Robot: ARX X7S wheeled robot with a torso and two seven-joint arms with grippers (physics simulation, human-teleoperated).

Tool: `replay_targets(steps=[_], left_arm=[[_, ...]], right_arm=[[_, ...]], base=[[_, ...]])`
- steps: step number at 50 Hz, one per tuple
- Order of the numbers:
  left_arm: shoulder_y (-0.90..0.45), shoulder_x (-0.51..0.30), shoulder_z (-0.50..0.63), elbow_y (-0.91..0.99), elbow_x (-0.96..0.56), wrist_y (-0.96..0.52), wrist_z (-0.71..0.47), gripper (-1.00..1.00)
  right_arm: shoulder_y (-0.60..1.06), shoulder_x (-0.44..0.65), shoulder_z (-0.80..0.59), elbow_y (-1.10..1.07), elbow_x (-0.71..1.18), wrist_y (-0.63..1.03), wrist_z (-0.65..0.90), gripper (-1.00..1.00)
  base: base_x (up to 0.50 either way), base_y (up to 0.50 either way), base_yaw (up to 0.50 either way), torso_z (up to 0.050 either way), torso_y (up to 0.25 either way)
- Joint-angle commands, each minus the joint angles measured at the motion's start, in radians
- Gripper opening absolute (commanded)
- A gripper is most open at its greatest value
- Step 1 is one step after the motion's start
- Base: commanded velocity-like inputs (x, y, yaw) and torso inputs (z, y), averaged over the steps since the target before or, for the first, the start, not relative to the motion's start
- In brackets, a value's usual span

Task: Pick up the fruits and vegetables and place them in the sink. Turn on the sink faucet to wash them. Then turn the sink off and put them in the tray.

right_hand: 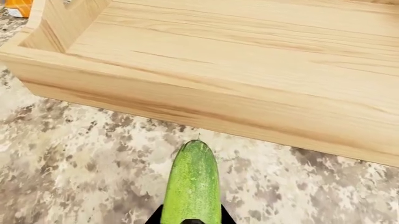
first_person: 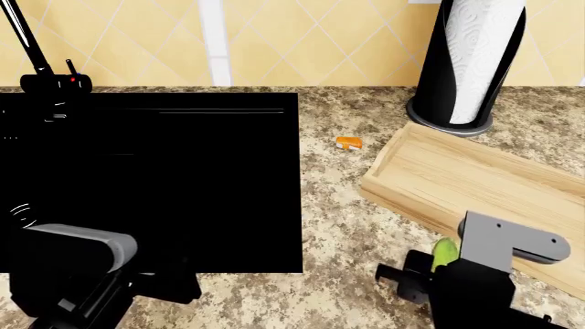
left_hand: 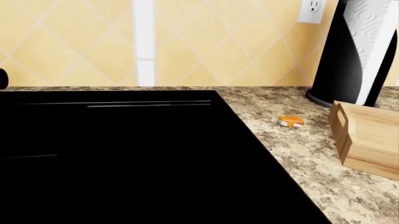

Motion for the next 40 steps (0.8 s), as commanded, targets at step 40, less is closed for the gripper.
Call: replay_targets(steps=[40], left_arm=[[0.073,-0.109,-0.102,0.091,-0.208,0.088,-0.103,1.0]], right_arm=[[0.489,0.372,-0.398,-0.284,-0.714,0.288,-0.165,-1.0]], base=[[-0.02,0.0,0.0,0.0,0.0]])
